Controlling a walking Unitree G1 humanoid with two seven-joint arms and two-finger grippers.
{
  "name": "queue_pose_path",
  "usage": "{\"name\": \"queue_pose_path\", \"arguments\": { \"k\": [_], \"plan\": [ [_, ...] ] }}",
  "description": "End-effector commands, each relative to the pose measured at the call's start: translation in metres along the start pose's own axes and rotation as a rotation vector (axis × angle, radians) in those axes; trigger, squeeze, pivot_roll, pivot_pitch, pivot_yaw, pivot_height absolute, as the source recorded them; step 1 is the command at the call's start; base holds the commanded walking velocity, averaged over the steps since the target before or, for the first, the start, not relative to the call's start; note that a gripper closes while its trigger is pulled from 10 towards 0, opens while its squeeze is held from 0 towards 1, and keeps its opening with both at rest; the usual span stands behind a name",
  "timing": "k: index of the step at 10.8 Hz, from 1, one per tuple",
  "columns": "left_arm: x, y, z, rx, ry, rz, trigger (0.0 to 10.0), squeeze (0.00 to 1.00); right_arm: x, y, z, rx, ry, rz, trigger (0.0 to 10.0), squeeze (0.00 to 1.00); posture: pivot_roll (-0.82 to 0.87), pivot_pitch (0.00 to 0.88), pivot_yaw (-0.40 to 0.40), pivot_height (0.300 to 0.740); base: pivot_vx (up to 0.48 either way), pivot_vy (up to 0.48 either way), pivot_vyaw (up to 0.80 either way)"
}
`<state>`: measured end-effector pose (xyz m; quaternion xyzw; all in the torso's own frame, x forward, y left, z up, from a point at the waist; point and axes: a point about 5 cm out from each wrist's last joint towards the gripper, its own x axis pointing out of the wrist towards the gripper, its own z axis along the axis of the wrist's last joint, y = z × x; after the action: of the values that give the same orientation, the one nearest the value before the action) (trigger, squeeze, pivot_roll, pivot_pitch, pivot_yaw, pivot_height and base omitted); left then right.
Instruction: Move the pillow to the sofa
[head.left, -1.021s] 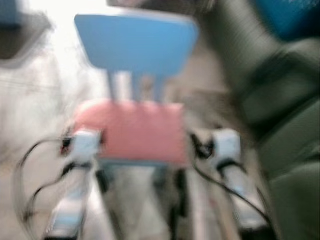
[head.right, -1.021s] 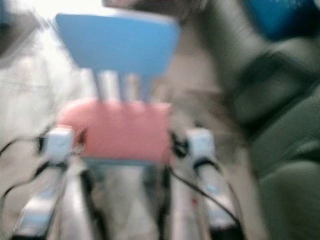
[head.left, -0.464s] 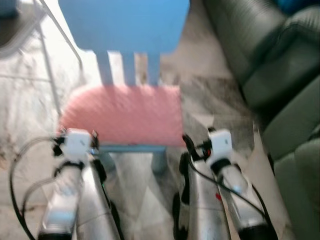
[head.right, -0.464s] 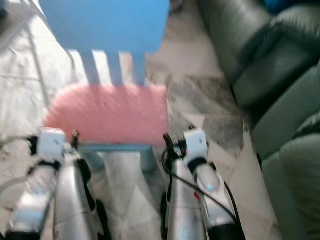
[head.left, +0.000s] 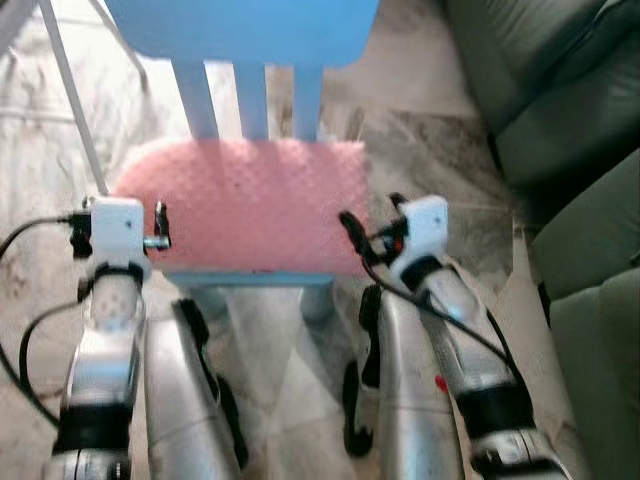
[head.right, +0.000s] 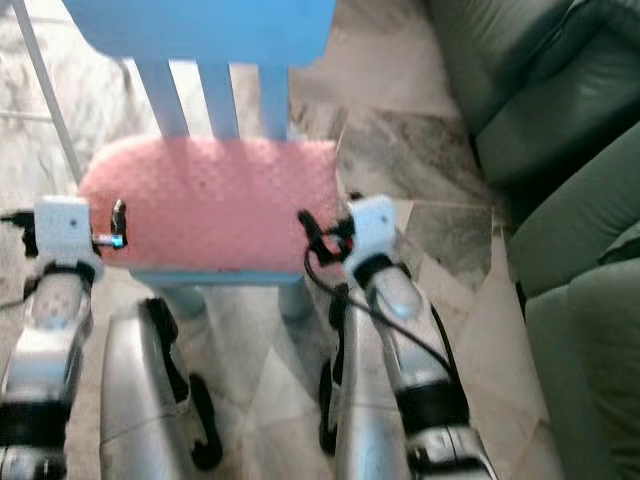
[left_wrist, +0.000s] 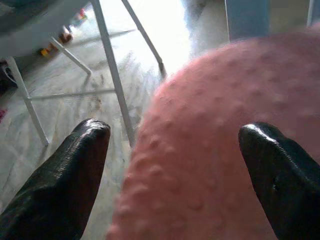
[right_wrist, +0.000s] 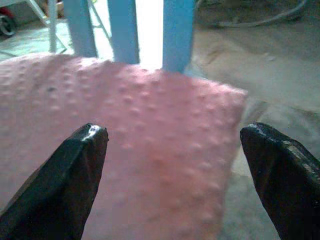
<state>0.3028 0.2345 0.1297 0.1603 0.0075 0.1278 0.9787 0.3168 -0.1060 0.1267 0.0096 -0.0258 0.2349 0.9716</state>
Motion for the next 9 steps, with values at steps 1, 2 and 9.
{"name": "queue_pose_path", "arguments": {
  "k": [1, 2, 9],
  "plan": [
    [-0.002, -0.001, -0.016, 0.016, 0.076, -0.006, 10.0, 0.69, -0.003, 0.003, -0.017, 0.027, 0.087, 0.033, 10.0, 1.00, 0.01, 0.411, -0.082, 0.466, 0.000, 0.000, 0.00],
    [0.002, -0.003, -0.022, 0.010, 0.106, -0.023, 10.0, 0.00, 0.002, 0.011, -0.024, 0.023, 0.139, 0.082, 10.0, 0.58, 0.00, 0.409, -0.080, 0.466, 0.000, 0.000, 0.00],
    [0.026, -0.038, -0.053, -0.058, 0.270, -0.129, 0.0, 0.00, 0.040, 0.038, -0.052, 0.000, 0.343, -0.004, 0.0, 0.00, -0.01, 0.386, -0.114, 0.466, 0.000, 0.000, 0.00]
  ]
}}
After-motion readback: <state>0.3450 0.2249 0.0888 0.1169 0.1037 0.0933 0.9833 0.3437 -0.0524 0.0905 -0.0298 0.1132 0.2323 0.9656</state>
